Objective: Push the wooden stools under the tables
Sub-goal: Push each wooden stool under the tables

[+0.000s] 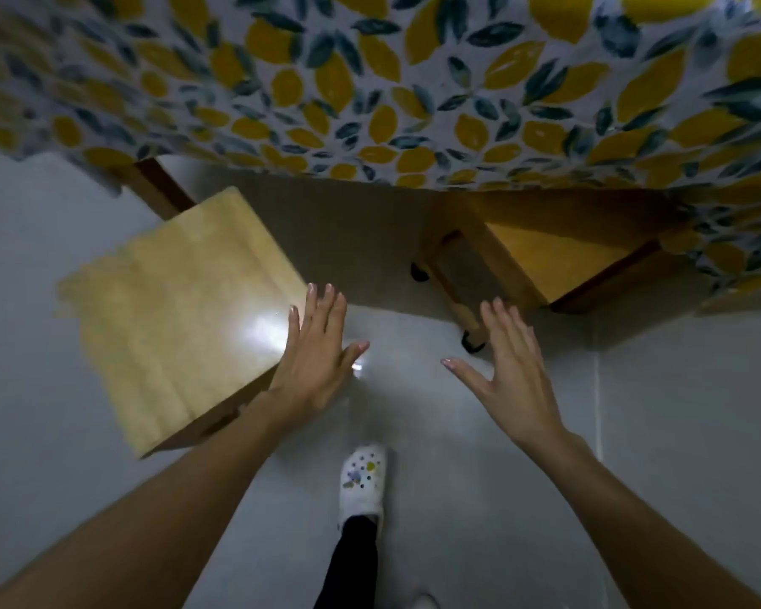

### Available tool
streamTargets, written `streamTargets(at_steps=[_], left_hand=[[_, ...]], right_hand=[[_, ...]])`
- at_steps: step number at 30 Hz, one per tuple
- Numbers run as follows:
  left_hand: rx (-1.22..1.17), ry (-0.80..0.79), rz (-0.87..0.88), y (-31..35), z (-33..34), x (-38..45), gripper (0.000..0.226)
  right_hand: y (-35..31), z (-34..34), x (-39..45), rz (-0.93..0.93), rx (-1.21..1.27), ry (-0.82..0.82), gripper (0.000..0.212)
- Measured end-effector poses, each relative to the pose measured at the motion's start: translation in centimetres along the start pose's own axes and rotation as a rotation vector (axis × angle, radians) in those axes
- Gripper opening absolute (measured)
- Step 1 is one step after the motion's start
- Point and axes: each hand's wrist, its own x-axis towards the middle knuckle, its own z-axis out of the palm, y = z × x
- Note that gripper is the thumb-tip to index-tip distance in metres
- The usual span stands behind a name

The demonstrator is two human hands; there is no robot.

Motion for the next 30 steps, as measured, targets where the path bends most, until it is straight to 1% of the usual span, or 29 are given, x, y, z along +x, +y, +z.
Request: streamTargets(at_steps=[2, 4, 8, 10, 13, 15, 17, 21, 26, 30], left_hand=[[-0.004, 0.043, -0.066, -3.2, -0.3, -3.6, 0.073], [0.033, 0.052, -0.153, -6.6, -0.4, -6.8, 0.074], [0.021, -0.009, -0.313, -13.4, -0.6, -12.3, 0.08], [-0.023, 0.009, -0.367, -16.5, -0.7, -13.9, 0.08], [-0.104, 0.042, -0.421, -20.8, -1.1, -14.7, 0.083], [-0.099, 0.001, -0.39, -23.5, -1.3, -14.6, 0.088], [-0.058, -0.068, -0.323, -25.9, -1.4, -14.2, 0.094], [-0.043, -0.16, -0.218, -27.8, -1.6, -13.3, 0.103], [0.032, -0.146, -0.201, -28.2, -1.3, -12.6, 0.1], [0.07, -0.16, -0.217, -28.0, -1.7, -10.6, 0.1]], right_hand=[[-3.1, 2.0, -1.5, -0.028, 0.007, -0.018, 0.088], [-6.3, 4.3, -2.8, -0.069, 0.022, -0.059, 0.086], [-13.0, 9.3, -4.7, -0.165, 0.034, -0.145, 0.095], [-16.1, 11.9, -5.1, -0.211, -0.003, -0.174, 0.094], [-19.9, 15.7, -4.5, -0.28, -0.101, -0.224, 0.087], [-22.0, 17.9, -3.6, -0.298, -0.165, -0.26, 0.083], [-23.6, 19.9, -2.5, -0.273, -0.197, -0.269, 0.085], [-25.3, 22.7, -1.7, -0.181, -0.242, -0.198, 0.097], [-25.0, 23.1, -0.5, -0.149, -0.227, -0.196, 0.099], [-25.0, 22.6, 1.4, -0.144, -0.234, -0.225, 0.099]])
